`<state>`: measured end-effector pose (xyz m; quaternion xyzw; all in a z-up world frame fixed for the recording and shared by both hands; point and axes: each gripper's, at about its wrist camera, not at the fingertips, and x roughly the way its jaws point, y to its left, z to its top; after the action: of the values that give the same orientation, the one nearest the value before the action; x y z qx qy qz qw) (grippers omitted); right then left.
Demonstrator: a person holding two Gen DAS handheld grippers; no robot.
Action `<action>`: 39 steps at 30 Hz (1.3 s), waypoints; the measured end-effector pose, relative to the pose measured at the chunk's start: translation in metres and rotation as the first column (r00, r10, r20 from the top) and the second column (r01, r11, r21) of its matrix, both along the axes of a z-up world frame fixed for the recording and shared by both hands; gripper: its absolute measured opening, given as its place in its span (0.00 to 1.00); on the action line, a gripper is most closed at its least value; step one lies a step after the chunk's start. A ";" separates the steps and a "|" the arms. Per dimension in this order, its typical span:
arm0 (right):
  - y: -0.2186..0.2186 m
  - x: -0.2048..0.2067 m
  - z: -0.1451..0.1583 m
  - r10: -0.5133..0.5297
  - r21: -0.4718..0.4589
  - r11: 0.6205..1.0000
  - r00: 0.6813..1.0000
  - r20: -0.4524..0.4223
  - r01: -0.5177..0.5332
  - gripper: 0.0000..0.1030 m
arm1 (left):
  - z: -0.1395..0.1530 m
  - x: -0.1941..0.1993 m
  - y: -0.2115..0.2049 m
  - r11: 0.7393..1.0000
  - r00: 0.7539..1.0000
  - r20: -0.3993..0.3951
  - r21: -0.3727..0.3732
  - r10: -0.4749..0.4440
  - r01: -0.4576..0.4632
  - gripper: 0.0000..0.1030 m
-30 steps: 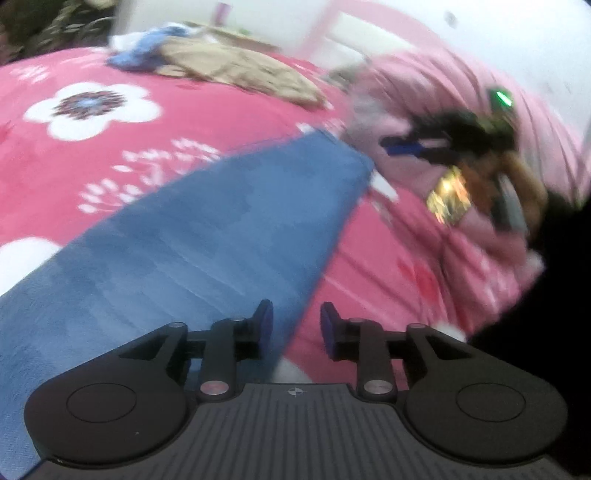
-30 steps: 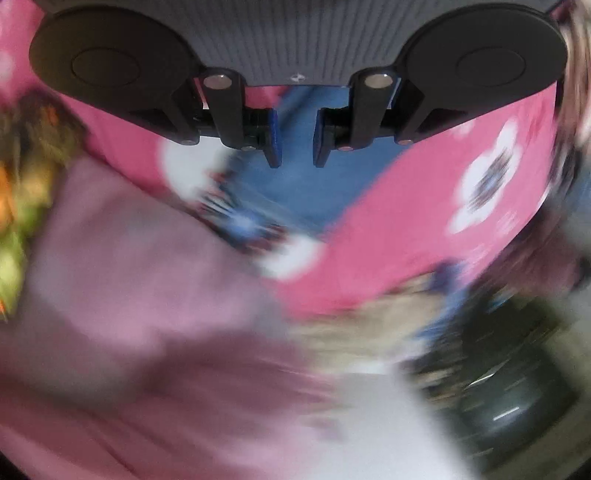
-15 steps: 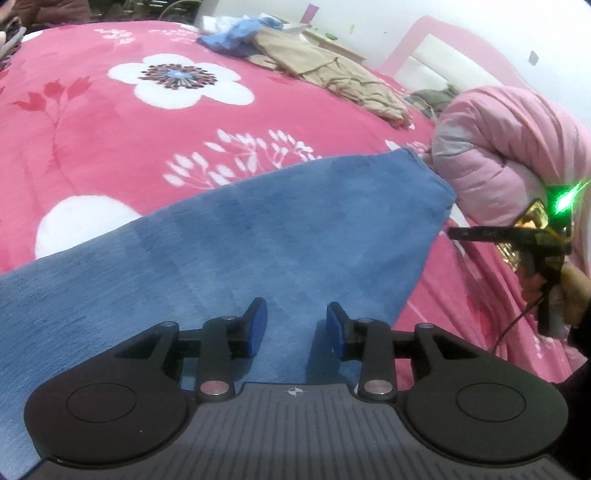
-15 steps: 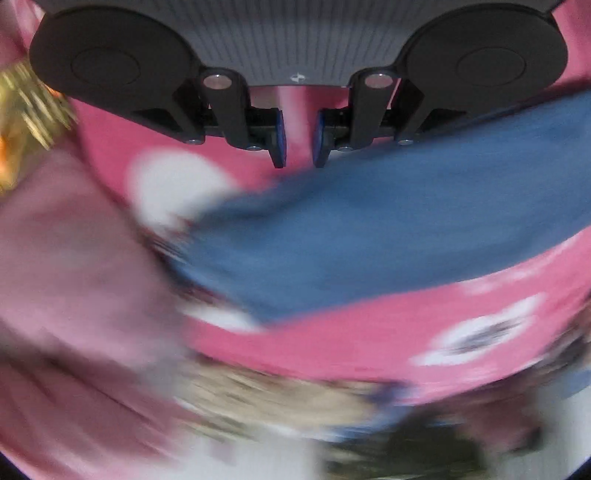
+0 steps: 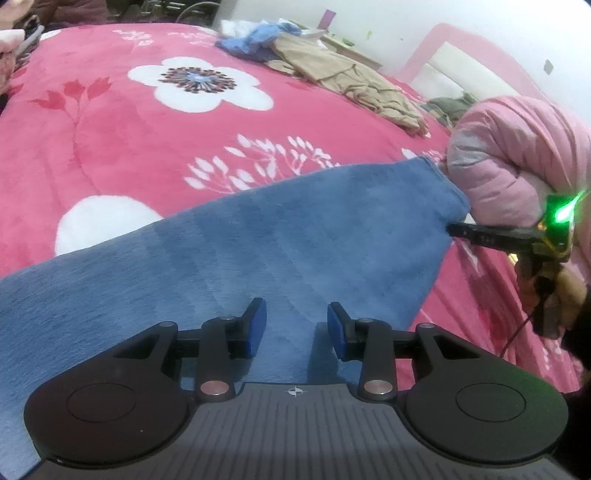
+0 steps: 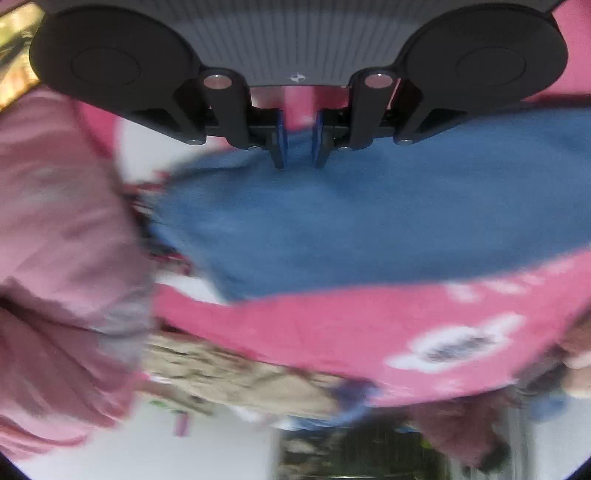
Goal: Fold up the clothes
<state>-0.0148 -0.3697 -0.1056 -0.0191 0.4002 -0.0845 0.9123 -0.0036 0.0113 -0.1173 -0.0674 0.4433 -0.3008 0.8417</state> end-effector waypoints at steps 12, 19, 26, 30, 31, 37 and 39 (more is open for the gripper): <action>0.037 0.005 0.010 0.193 -0.129 0.975 0.978 0.078 -0.182 0.09 | -0.001 0.003 0.004 1.000 1.000 -0.005 -0.006 0.023 -0.023 0.35; -0.010 0.017 0.004 -0.069 -0.215 0.973 0.995 0.078 0.084 0.00 | -0.002 0.000 0.008 1.000 1.000 0.012 0.007 0.022 -0.023 0.36; 0.019 0.004 0.023 0.104 -0.149 0.986 0.980 0.172 -0.078 0.02 | -0.004 0.000 0.010 0.999 0.999 0.012 -0.008 0.031 -0.031 0.36; 0.030 0.017 0.002 0.152 -0.133 0.981 0.984 0.090 -0.140 0.00 | 0.002 -0.003 0.012 0.999 0.998 0.045 0.027 0.040 -0.041 0.36; 0.021 0.020 -0.003 0.097 -0.149 0.985 0.992 0.080 -0.085 0.00 | 0.005 -0.006 0.014 0.997 0.996 0.071 0.051 0.048 -0.052 0.36; -0.013 0.023 0.028 -0.104 -0.119 0.985 0.977 0.184 0.127 0.05 | 0.009 -0.001 0.043 0.979 0.981 0.101 0.103 0.166 -0.176 0.36; 0.013 0.028 0.029 0.031 -0.081 0.997 0.980 0.197 -0.015 0.05 | 0.007 0.004 0.055 0.969 0.971 0.083 0.092 0.223 -0.231 0.36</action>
<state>0.0136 -0.3569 -0.0771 -0.0514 0.3035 -0.0912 0.9471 0.0003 0.0660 -0.1104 -0.0643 0.4166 -0.1819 0.8884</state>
